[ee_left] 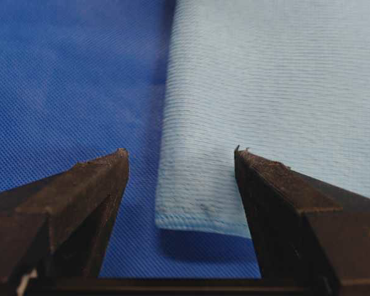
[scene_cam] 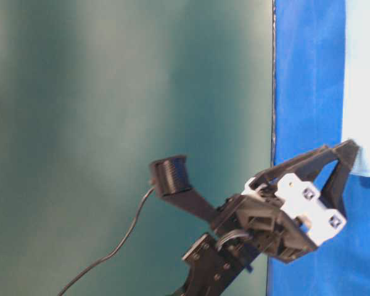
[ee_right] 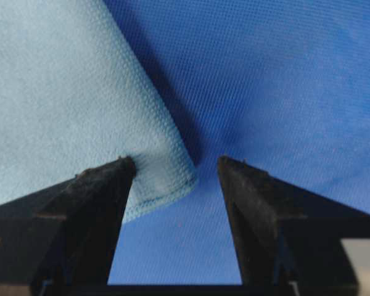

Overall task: Fold the light blue towel.
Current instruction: 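Regrasp the folded towel's left and right ends with both grippers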

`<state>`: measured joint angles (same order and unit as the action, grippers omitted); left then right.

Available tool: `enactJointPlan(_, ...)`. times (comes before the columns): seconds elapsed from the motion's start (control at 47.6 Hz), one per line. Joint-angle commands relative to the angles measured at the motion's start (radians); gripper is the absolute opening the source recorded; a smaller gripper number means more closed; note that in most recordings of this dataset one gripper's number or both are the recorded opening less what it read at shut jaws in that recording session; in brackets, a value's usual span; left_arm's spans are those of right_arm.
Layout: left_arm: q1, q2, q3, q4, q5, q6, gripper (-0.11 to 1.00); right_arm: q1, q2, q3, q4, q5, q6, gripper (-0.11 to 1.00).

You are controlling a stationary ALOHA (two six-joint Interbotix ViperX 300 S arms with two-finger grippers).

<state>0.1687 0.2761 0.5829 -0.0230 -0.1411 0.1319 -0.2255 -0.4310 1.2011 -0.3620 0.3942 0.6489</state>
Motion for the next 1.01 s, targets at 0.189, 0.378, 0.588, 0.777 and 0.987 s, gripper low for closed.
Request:
enactJointPlan(0.189,0.031,0.011,-0.031,-0.002,0.029,0.0,0.67,-0.044,0.072,-0.009,-0.026,-0.06,-0.003,0.6)
enactJointPlan(0.378,0.031,0.014,-0.04,-0.002,0.044,0.002,0.64,-0.044,0.075,-0.009,-0.026,-0.069,-0.015,0.58)
enactJointPlan(0.588,0.028,0.025,-0.069,-0.002,0.13,0.021,0.23,-0.044,0.074,-0.002,-0.049,-0.104,-0.026,0.11)
enactJointPlan(0.777,0.025,0.028,-0.078,0.0,0.138,0.032,0.01,-0.044,0.074,0.003,-0.055,-0.137,-0.028,0.02)
enactJointPlan(0.987,0.025,0.02,-0.083,-0.002,0.152,0.035,0.01,-0.044,0.049,0.0,-0.054,-0.127,-0.018,0.02)
